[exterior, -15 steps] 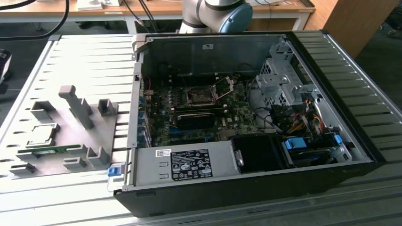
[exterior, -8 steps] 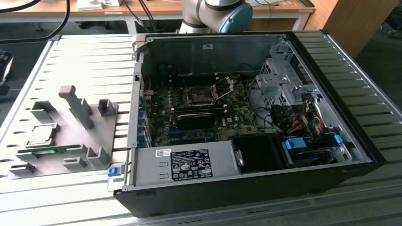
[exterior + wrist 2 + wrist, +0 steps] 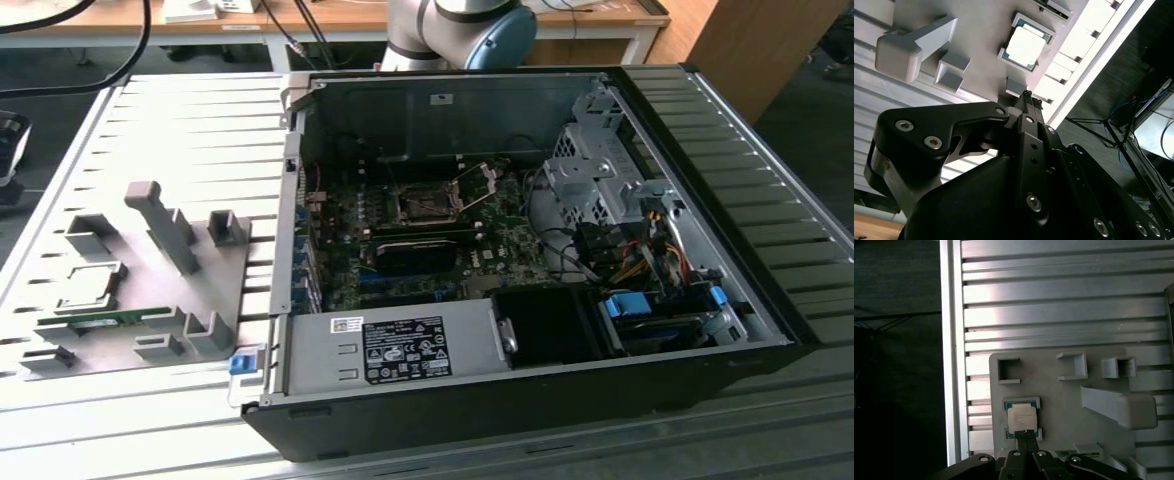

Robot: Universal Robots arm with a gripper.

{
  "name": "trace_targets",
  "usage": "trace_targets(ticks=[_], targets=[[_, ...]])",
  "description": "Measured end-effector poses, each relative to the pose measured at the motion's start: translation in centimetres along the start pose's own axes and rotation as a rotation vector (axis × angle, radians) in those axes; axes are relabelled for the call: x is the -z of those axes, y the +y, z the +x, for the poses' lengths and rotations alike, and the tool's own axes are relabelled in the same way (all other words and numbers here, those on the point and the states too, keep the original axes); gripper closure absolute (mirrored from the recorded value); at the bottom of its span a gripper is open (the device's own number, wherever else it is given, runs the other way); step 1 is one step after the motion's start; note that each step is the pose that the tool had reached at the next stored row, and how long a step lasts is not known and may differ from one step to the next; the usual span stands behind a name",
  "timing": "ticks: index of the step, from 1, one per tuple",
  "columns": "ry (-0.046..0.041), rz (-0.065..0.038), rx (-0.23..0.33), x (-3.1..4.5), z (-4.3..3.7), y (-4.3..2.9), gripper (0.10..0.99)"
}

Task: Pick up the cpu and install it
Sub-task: 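Pick up the cpu and move it towards the insertion slot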

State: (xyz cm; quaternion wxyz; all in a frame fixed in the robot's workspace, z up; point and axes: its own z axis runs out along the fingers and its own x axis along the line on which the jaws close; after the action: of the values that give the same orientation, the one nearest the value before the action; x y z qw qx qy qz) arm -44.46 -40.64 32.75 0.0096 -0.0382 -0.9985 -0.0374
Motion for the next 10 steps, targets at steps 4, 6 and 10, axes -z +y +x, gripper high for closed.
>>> trace_targets(ticks=[4, 6, 10], targets=[[0.0002, -0.001, 0.0, -0.18, 0.0, -0.01, 0.98], [0.0002, -0.002, 0.0, -0.27, -0.01, -0.02, 0.98], [0.0003, -0.003, 0.0, -0.45, -0.01, -0.03, 0.98]])
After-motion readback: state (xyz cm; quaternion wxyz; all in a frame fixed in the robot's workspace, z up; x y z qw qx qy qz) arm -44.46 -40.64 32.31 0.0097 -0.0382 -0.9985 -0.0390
